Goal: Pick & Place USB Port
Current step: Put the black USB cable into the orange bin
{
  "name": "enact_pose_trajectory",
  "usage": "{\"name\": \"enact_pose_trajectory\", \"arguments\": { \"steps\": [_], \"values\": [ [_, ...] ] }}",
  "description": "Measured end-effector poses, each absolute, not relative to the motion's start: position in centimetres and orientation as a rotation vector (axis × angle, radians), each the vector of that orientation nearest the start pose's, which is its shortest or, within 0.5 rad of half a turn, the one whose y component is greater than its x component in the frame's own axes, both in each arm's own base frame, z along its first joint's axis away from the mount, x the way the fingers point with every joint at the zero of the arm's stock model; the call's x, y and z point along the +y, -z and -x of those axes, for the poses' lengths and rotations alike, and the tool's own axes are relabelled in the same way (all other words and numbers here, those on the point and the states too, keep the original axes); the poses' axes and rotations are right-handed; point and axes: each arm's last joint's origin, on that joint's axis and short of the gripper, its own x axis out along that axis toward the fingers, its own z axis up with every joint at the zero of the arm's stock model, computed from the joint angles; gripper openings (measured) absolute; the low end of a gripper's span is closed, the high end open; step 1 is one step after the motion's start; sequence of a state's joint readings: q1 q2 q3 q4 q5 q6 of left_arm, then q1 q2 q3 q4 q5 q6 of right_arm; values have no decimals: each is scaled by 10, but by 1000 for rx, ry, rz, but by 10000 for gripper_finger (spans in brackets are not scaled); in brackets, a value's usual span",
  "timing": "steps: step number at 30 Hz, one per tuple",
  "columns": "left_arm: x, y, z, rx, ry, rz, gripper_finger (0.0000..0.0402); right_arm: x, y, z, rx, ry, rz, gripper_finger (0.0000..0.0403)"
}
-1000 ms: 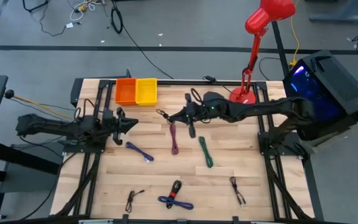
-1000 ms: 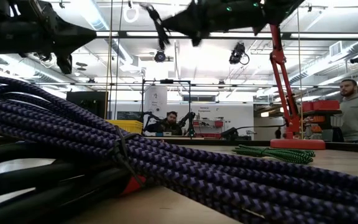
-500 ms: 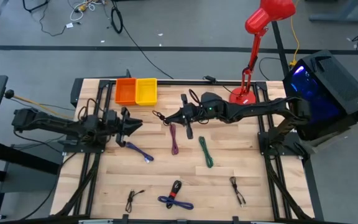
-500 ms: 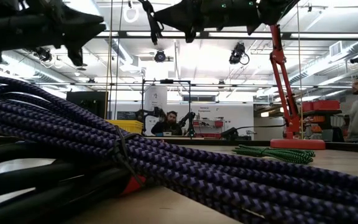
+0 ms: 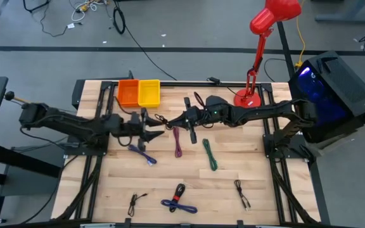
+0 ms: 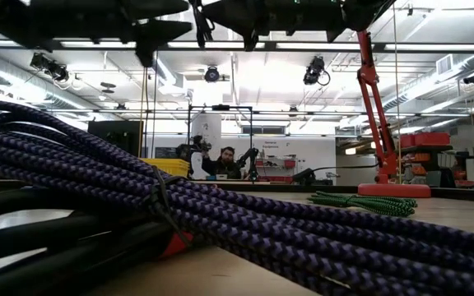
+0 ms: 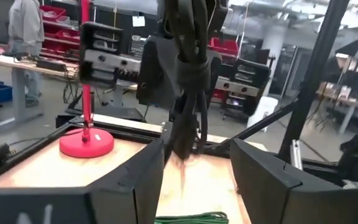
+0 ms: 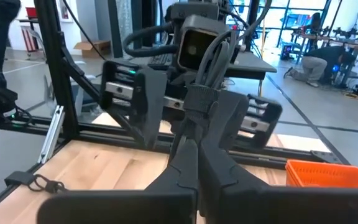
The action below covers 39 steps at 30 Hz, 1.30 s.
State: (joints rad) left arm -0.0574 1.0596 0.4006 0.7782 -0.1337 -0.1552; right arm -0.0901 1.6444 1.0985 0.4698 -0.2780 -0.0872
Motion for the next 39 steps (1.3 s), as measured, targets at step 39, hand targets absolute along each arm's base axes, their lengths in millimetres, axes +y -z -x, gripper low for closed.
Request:
{"name": "enact_pose_trajectory", "arguments": {
  "steps": [39],
  "values": [
    [-3, -243, -231, 62, -321, 75, 30, -35, -283, -372, 93, -173, 74, 86]
  ]
}}
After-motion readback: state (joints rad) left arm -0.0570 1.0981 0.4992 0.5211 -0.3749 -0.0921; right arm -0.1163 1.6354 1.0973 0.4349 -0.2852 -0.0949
